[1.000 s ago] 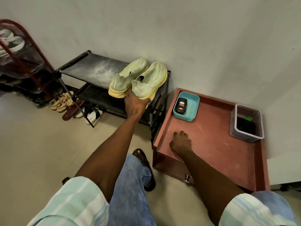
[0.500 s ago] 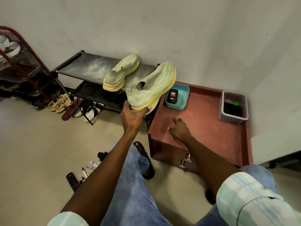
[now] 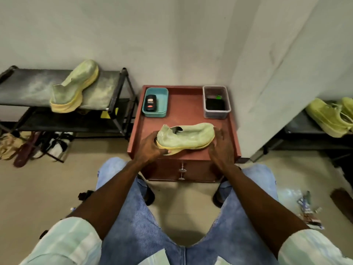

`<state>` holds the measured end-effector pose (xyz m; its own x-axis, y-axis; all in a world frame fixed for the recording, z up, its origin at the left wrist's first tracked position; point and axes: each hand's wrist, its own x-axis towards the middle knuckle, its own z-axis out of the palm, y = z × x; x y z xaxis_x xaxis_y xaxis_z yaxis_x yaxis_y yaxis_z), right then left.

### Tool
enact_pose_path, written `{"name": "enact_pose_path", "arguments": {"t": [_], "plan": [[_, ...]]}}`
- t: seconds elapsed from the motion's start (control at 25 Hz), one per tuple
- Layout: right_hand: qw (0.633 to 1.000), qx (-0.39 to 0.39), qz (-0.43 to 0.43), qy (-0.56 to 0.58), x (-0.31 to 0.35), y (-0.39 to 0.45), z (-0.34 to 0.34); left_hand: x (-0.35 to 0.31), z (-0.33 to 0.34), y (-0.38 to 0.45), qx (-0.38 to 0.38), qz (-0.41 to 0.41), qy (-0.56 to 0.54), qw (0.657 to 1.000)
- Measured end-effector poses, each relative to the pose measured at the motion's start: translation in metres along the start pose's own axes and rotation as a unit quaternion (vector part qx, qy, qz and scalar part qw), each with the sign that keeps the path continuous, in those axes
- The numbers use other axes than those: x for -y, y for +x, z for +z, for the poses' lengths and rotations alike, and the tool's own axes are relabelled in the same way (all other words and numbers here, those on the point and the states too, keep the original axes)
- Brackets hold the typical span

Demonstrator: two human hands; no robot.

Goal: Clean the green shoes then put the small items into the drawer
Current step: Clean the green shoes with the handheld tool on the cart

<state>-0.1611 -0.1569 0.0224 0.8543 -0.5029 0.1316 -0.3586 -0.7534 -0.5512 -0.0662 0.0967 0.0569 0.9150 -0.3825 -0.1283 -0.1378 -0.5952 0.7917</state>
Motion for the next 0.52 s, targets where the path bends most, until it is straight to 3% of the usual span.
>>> {"name": "enact_pose_path", "arguments": {"t": [0.08,0.24,0.4,0.52], "plan": [[0.996,0.038,-0.041,-0.063,-0.007,-0.002,0.005,0.006,0.006,0.018,0.021,-0.016,-0.003,1.0],[0.981,0.104,-0.091,-0.135,-0.001,-0.004,0.016,0.009,0.007,0.045,-0.007,-0.09,-0.002,0.996],[0.99,0.064,-0.086,-0.095,0.015,0.005,0.025,0.011,0.006,0.053,-0.02,-0.1,0.004,0.995],[0.996,0.021,-0.087,-0.028,0.038,0.024,0.04,0.015,-0.008,0.063,-0.128,-0.113,-0.05,0.984]]}}
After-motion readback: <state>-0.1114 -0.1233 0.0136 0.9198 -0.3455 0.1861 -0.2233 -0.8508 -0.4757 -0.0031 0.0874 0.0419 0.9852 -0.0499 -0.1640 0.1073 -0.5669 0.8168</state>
